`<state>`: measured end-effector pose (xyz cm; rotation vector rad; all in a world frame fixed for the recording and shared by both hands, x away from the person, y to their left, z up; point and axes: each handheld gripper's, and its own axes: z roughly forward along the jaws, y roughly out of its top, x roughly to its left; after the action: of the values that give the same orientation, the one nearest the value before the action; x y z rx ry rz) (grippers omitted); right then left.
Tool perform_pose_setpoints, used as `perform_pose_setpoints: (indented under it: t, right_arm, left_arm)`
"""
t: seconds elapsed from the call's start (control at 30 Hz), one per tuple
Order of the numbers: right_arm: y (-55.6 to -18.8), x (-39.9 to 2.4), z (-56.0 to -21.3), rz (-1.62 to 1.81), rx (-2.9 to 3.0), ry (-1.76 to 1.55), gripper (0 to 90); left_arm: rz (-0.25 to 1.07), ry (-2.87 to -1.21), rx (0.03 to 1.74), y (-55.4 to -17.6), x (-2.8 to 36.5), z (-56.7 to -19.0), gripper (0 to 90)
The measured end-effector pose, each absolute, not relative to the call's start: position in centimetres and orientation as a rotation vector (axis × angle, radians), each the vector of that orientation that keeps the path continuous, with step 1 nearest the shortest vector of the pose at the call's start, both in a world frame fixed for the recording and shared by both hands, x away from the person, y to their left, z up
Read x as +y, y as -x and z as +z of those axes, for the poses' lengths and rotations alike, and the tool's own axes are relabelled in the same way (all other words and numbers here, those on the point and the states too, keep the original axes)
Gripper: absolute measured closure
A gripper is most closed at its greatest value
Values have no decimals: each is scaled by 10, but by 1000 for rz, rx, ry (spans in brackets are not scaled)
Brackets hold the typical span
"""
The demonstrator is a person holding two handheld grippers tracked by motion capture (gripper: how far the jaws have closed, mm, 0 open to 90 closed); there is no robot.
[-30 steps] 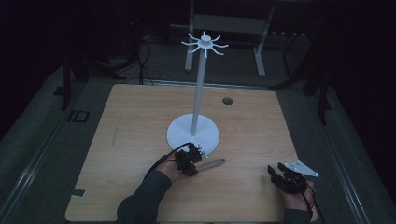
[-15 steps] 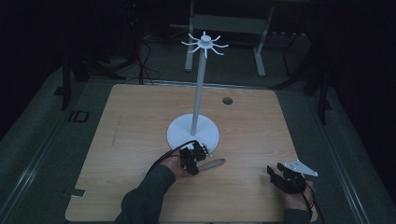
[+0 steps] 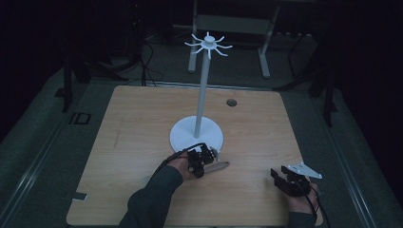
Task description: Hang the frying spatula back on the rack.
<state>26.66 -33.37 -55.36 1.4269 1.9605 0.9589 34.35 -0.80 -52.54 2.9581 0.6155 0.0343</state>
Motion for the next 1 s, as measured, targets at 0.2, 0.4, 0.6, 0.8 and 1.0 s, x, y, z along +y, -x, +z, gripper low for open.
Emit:
perform_pose_setpoints:
  t: [0.2, 0.4, 0.6, 0.8, 1.0]
  right_arm:
    - [-268, -335, -554, 958, 1960, -1433, 510]
    - [-268, -335, -554, 960, 1960, -1433, 509]
    - [-269, -334, -555, 955, 1967, -1429, 509]
    - [-269, -333, -555, 954, 1969, -1429, 509]
    - [-269, -334, -555, 954, 1966, -1429, 509]
  left_arm:
    - [53, -2922, 646, -342, -4, -526, 757]
    - [94, -2896, 657, -339, -2, -522, 757]
    - [140, -2824, 676, -336, 4, -512, 758]
    - [183, -2750, 704, -334, 11, -502, 758]
    - [229, -2679, 738, -330, 15, -496, 758]
